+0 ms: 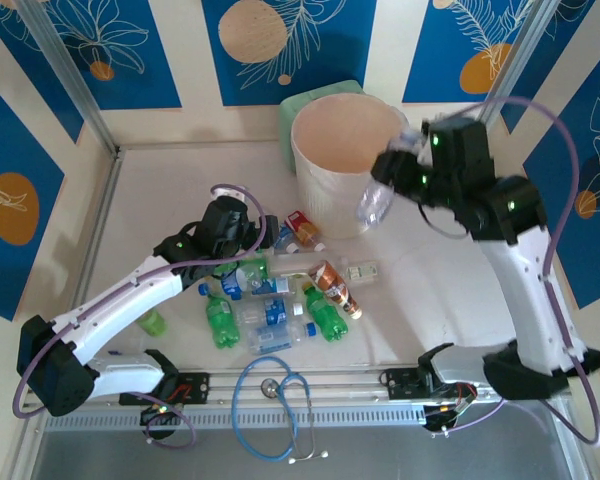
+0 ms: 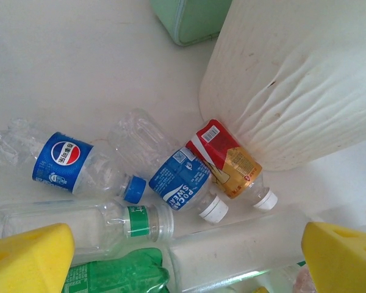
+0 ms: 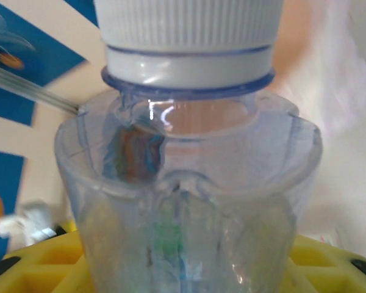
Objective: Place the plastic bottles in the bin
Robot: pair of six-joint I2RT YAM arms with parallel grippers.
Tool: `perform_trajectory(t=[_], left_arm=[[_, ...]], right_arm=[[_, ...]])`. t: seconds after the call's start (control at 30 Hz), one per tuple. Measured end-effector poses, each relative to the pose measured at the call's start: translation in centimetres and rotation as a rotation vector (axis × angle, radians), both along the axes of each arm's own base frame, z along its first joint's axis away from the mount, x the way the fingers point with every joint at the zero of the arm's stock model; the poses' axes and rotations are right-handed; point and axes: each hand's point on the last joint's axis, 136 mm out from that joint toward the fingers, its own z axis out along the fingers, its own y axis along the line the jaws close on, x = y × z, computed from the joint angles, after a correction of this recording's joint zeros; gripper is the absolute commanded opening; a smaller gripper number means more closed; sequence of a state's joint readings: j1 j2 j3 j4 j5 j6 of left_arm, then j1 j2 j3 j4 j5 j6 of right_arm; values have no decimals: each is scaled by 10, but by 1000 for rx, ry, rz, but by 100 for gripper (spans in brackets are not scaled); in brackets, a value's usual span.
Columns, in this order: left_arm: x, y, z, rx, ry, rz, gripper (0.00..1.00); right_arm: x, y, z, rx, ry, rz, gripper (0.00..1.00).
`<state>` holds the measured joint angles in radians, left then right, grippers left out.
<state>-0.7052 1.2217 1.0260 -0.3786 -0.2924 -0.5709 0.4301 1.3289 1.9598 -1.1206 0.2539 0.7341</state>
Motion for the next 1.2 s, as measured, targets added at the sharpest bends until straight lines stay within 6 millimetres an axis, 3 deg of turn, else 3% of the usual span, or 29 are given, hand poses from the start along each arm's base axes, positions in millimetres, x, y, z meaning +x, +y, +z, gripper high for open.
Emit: perform_trajectory(t=[0.1,0.2,0.27,0.37,0.53,0.67,0.8,1.07,1.2], left_arm=[[-1,0,-2,1,10,1,95],[-3,-1,-3,-16,22,4,95],[-4,-3,-3,-29,32,0,95],[-6,-5,-4,-48,46,-6,95],[-9,-10,-5,-71,64,-25,95],[-11,-14,-5,-83,75,-45,99],[-12,-21,-11,-95,99,-71,100],[-17,-52,-24,-123,182,-149,100],[-25,-73,-12,-212,240,-196,100]], right_arm=[[45,10,38,17,-106,-4,52],[90,18,55,31,-158,-13,52],[119,20,54,36,-165,-24,52],[158,19,34,24,-140,-45,52],[198,14,-32,-21,-1,-59,56],[204,11,-65,-48,76,-52,77],[204,15,-69,-50,86,-35,83],[192,13,-54,-47,61,-27,84],[152,8,-30,-54,28,-12,84]])
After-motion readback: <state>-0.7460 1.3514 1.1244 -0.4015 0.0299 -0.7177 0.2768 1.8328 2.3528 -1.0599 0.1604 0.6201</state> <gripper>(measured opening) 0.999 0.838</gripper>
